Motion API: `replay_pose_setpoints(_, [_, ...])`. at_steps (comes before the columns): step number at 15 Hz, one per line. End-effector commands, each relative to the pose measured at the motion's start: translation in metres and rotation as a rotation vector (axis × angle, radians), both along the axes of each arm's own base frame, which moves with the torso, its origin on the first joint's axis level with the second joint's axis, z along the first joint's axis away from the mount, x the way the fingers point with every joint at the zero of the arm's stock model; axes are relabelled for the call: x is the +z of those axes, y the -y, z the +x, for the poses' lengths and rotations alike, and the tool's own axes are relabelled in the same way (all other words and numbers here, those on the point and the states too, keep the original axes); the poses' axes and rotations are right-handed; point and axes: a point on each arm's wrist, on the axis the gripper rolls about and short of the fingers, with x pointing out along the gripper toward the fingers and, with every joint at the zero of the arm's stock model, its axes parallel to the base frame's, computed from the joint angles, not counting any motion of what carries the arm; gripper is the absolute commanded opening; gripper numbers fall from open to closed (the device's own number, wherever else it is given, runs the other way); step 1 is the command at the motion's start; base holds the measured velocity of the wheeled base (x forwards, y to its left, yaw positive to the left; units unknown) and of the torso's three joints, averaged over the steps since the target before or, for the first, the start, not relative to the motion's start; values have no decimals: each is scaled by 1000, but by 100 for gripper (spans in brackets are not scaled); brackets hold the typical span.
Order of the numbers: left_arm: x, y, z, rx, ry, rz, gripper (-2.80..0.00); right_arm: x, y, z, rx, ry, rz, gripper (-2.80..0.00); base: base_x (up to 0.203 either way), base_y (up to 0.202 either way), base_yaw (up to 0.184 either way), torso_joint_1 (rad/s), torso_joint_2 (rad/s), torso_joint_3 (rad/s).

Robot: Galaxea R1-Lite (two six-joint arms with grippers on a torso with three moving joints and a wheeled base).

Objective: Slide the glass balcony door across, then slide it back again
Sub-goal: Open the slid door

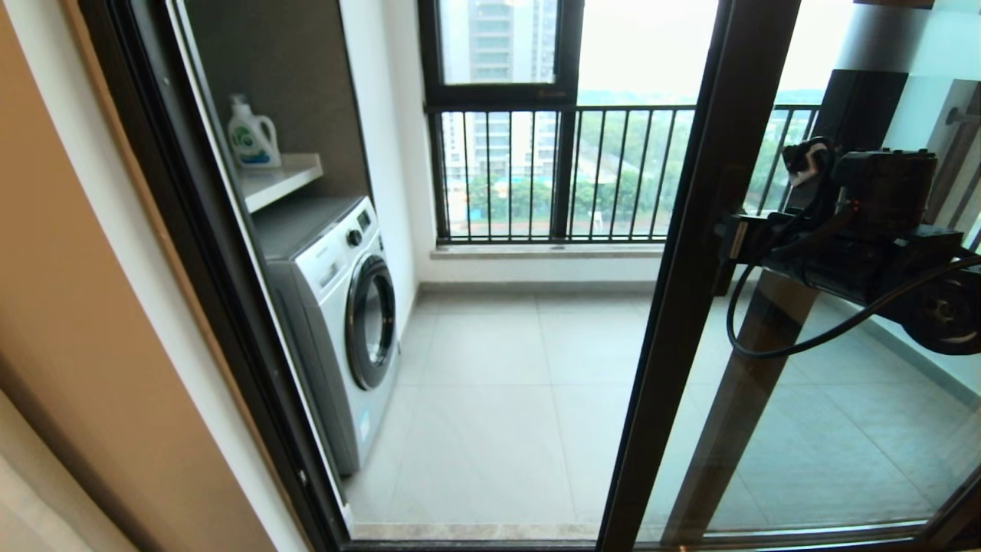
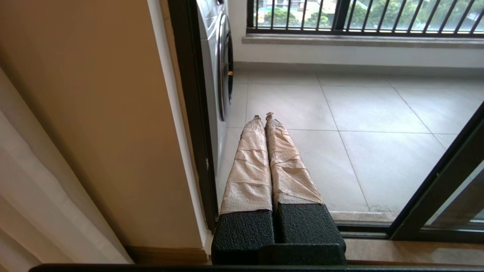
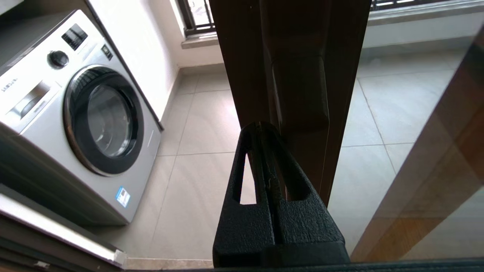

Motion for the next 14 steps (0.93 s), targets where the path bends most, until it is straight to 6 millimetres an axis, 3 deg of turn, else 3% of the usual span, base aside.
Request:
replay_pose_setpoints(1, [0,0,0,1,-1,-1,-280,-2,2,0,-4,-5,0,-280,0,0,0,0,0,0])
replay_pose_setpoints(14, [0,0,0,1,-1,-1,-280,0,61,-3,-96,9,-25,-280,0,0,0,0,0,0])
